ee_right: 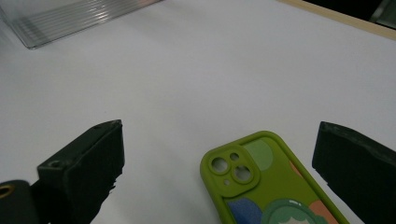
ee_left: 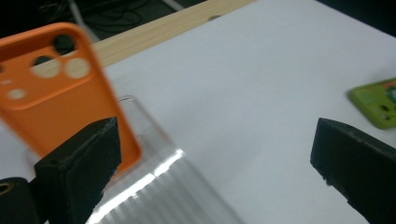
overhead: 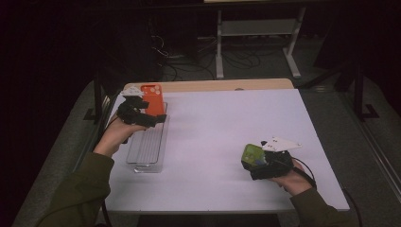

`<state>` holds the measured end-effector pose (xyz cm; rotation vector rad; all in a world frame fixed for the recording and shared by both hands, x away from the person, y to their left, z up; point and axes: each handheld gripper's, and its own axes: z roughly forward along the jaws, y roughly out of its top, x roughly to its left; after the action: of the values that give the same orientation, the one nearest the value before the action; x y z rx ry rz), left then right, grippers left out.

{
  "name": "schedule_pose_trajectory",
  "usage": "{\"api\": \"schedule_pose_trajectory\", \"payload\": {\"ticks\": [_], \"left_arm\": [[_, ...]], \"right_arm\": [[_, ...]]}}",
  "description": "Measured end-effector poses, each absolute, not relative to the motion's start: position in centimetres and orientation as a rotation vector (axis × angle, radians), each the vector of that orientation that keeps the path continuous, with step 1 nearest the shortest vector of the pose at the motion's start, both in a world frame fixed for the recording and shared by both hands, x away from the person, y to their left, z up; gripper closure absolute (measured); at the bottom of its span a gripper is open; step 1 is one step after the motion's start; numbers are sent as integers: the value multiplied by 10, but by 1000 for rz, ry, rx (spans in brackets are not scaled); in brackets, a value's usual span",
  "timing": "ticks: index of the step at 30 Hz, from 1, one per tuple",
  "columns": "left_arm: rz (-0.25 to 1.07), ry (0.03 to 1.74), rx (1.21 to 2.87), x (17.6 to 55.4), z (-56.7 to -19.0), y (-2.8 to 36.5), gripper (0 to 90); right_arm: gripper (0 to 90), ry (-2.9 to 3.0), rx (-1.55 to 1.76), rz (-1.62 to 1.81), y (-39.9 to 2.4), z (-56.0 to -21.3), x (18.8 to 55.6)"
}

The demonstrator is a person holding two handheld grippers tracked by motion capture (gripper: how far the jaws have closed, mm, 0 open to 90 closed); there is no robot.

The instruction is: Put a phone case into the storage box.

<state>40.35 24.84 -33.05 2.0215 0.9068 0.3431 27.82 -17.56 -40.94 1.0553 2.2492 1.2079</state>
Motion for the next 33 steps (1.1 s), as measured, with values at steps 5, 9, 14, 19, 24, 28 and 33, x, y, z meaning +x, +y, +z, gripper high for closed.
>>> {"api": "schedule_pose_trajectory", "payload": {"ticks": [5, 9, 14, 19, 24, 28, 33], "left_arm": [[291, 820, 2054, 393, -336, 229, 17], [248, 756, 2081, 386, -342, 214, 17], [217, 680, 2113, 375, -353, 198, 17], [170, 637, 2131, 365, -365, 185, 18], [140, 594, 2161, 360, -373, 176, 18], [121, 574, 2170, 357, -377, 173, 18], [106, 556, 2192, 354, -382, 168, 18]], "right_arm": [[17, 2250, 1064, 1202, -177, -410, 278], [17, 2248, 1057, 1196, -179, -410, 279], [17, 2276, 1056, 1190, -180, -411, 279], [17, 2324, 1026, 1158, -182, -409, 285], [17, 2389, 1007, 1089, -184, -407, 292], [17, 2456, 992, 1017, -190, -409, 301], [16, 2532, 977, 906, -197, -413, 313]]}}
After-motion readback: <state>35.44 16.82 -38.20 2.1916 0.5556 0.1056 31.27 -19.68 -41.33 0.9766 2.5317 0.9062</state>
